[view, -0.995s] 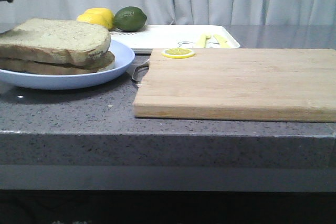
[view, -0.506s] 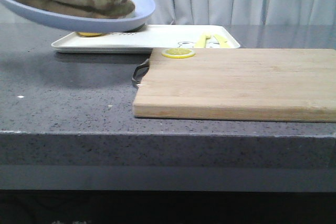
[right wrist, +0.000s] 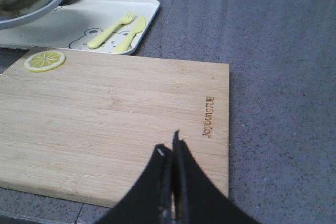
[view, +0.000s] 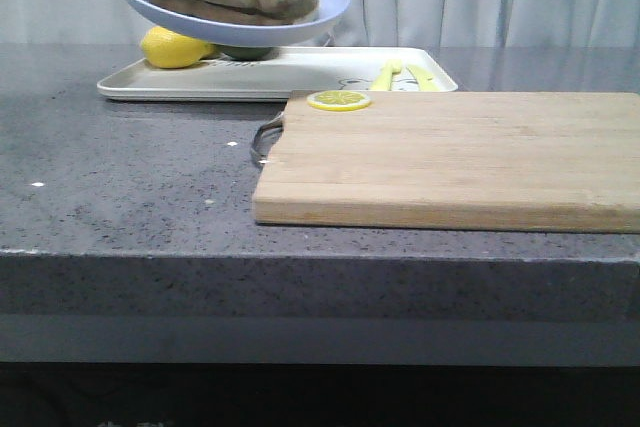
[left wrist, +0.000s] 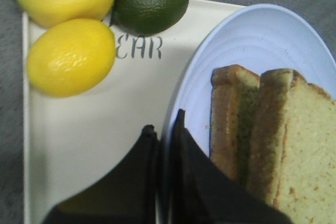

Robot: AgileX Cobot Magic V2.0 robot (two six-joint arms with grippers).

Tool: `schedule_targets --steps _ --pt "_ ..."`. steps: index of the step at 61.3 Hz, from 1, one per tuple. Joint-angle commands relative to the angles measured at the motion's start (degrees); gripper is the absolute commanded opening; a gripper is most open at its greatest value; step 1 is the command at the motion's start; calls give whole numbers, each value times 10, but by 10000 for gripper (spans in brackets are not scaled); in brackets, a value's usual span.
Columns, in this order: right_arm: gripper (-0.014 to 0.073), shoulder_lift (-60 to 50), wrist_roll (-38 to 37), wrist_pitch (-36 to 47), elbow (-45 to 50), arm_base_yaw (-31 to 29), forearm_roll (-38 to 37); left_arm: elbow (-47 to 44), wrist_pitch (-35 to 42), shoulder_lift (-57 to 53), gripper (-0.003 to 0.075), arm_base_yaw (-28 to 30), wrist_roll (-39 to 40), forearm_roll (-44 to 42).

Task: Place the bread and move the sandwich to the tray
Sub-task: 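Lift the plate with the left gripper and carry it over the white tray, then lower the plate onto the tray and open the left gripper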

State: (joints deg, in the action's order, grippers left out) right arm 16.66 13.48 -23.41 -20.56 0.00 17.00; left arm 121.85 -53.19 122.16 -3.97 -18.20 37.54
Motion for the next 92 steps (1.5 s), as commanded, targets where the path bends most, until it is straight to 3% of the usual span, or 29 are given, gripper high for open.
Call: schedule_targets --steps 1,14,44,51,60,68,80,92 --pt "-85 2 0 43 -15 -4 0 92 24 9 -19 -12 24 54" --pt "-85 3 0 43 -15 -4 0 197 19 93 -18 -13 53 55" --pt "-85 3 0 62 -4 -4 0 201 14 136 -6 -15 53 57" --pt "-85 3 0 62 -4 -4 0 201 14 139 95 -15 53 57" --pt "-85 3 0 62 -4 -4 0 201 14 139 281 -15 51 57" --pt "-85 3 0 62 -4 -4 0 217 4 139 351 -11 51 57" --pt "-85 3 0 63 -4 -4 0 297 -49 139 323 -5 51 57" --pt "-85 3 0 63 -4 -4 0 379 -73 139 30 -8 51 57"
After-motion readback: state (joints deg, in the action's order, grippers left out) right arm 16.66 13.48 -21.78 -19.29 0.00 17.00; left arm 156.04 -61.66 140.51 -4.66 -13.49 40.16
